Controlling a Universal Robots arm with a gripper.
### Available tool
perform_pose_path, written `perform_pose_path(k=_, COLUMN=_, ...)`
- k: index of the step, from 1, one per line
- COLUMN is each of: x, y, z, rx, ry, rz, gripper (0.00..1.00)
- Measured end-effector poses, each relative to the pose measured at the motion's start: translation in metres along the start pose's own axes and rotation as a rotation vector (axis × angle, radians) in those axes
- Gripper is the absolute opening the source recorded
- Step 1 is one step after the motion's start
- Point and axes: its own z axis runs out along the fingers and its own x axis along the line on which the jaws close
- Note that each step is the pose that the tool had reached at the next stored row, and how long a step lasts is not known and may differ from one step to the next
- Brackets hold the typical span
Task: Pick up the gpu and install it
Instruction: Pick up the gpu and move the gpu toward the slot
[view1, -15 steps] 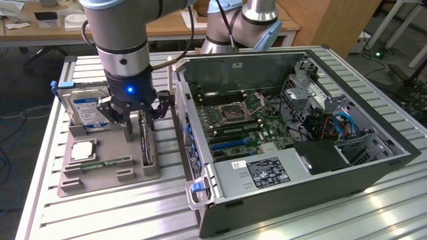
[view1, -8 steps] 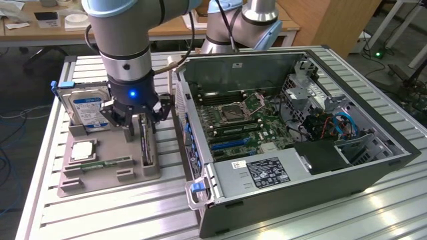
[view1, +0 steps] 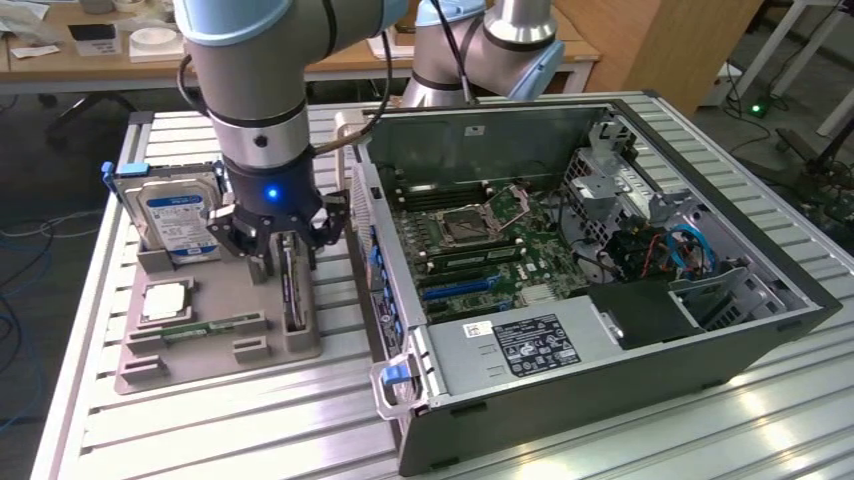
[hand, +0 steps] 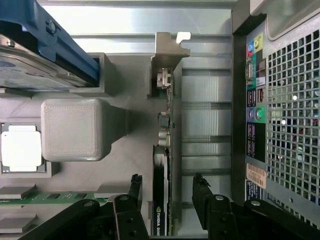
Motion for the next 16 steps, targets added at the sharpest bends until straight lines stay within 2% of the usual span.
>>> perform_pose_path(k=8, x=-0.004, y=-0.0002, z=0.0058, rx=0.0001, ry=0.0001, rz=0.0, gripper=0.53)
perform_pose_path(k=16, x=-0.004, y=-0.0005, z=0.0124, rx=0.0, ry=0.0025, rz=-0.005, gripper=0.53)
